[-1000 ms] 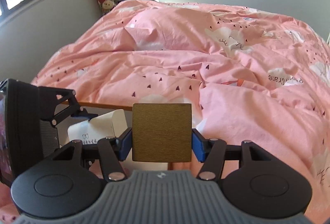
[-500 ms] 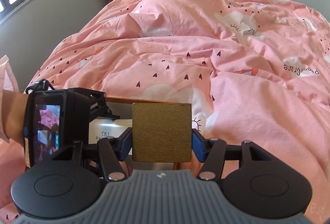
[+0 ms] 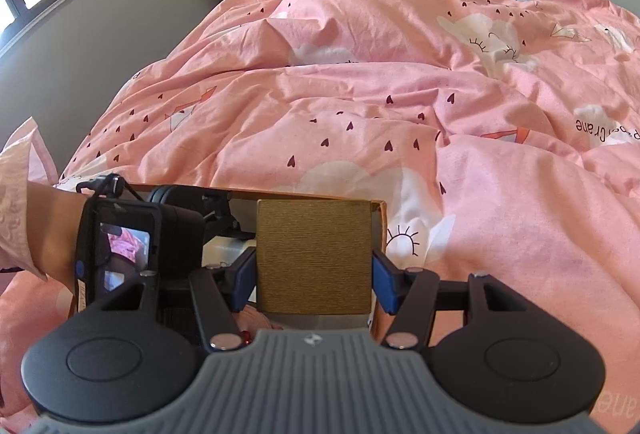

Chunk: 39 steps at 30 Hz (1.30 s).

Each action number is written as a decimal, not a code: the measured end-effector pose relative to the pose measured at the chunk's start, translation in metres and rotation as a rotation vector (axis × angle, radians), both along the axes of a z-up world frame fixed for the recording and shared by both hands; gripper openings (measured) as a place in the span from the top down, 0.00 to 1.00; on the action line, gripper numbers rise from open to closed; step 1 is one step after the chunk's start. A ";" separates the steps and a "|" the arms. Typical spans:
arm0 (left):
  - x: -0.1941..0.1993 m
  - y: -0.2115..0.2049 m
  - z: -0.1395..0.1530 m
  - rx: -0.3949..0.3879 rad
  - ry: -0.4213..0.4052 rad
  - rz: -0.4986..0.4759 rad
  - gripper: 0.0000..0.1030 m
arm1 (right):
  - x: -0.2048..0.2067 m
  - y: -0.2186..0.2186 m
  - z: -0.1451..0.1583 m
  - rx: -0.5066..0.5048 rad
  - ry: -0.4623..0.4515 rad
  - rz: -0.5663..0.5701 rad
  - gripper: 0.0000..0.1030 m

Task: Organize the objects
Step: 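Carry the white glasses case and gold cube up over the orange box, then lower the white glasses case into the box and open the left gripper, then lower the gold cube beside the dark boxes and open the right gripper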

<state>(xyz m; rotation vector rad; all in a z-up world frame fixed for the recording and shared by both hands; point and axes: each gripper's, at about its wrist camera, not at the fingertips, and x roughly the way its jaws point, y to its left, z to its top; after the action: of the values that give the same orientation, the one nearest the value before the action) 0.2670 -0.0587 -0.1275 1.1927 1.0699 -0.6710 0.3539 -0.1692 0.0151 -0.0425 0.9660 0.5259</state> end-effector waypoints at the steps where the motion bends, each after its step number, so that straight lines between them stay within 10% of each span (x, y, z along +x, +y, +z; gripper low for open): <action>1: -0.002 0.002 0.001 -0.005 -0.004 0.001 0.31 | 0.001 0.001 -0.001 -0.004 0.004 0.001 0.41; 15: -0.021 0.020 0.016 -0.063 0.001 -0.007 0.29 | 0.005 0.006 -0.008 -0.034 0.027 -0.007 0.41; 20: -0.025 0.029 0.033 -0.102 -0.009 -0.011 0.14 | 0.006 0.007 -0.008 -0.038 0.030 0.003 0.41; 39: 0.009 0.049 0.029 -0.201 -0.001 0.166 0.28 | 0.002 0.052 -0.038 -0.314 0.006 0.249 0.41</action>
<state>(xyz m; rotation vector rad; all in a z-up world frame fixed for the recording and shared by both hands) 0.2764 -0.0101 -0.0982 0.9208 1.0614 -0.6318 0.3564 -0.1170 -0.0232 -0.4478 1.0488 0.5974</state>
